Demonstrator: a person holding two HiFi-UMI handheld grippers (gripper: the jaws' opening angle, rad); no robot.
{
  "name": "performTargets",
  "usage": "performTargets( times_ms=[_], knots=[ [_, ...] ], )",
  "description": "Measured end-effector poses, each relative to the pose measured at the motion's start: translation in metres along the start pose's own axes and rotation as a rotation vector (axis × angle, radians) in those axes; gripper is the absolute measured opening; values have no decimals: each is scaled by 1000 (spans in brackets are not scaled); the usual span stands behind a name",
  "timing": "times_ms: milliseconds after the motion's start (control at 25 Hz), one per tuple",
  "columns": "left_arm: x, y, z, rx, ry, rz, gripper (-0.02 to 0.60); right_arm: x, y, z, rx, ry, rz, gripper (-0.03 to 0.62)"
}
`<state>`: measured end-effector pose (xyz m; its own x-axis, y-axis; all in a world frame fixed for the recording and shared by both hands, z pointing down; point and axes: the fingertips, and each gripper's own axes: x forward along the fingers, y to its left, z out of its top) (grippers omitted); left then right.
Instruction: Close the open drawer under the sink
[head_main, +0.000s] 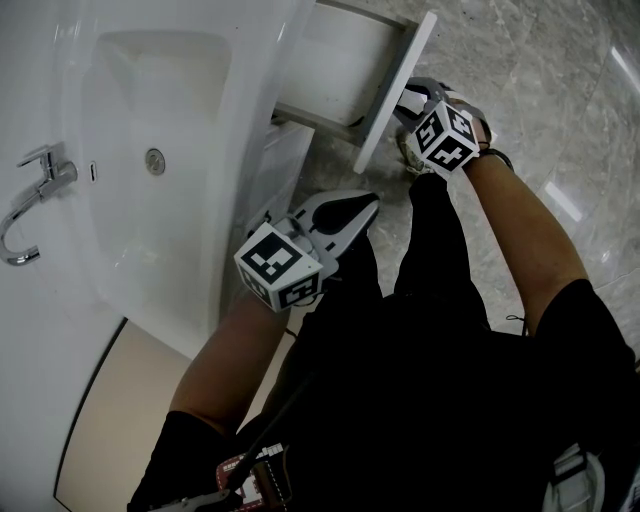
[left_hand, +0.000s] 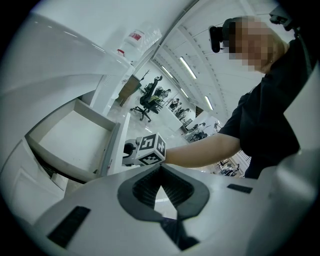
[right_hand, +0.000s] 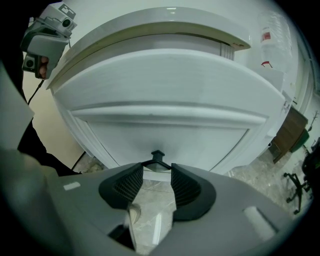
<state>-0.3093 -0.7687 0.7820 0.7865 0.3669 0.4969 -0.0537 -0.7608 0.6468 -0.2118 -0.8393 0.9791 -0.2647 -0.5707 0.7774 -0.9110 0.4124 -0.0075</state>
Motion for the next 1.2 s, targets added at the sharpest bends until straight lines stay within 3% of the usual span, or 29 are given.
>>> performTargets(
  times_ms=[440,1200],
  knots=[
    [-28,31,-2,-46,-47,52,-2,32,1,32,-28,7,24,167],
    [-34,34,-11,-55,-54,48,-2,49,-2,55,-59,-3,29,156]
  ],
)
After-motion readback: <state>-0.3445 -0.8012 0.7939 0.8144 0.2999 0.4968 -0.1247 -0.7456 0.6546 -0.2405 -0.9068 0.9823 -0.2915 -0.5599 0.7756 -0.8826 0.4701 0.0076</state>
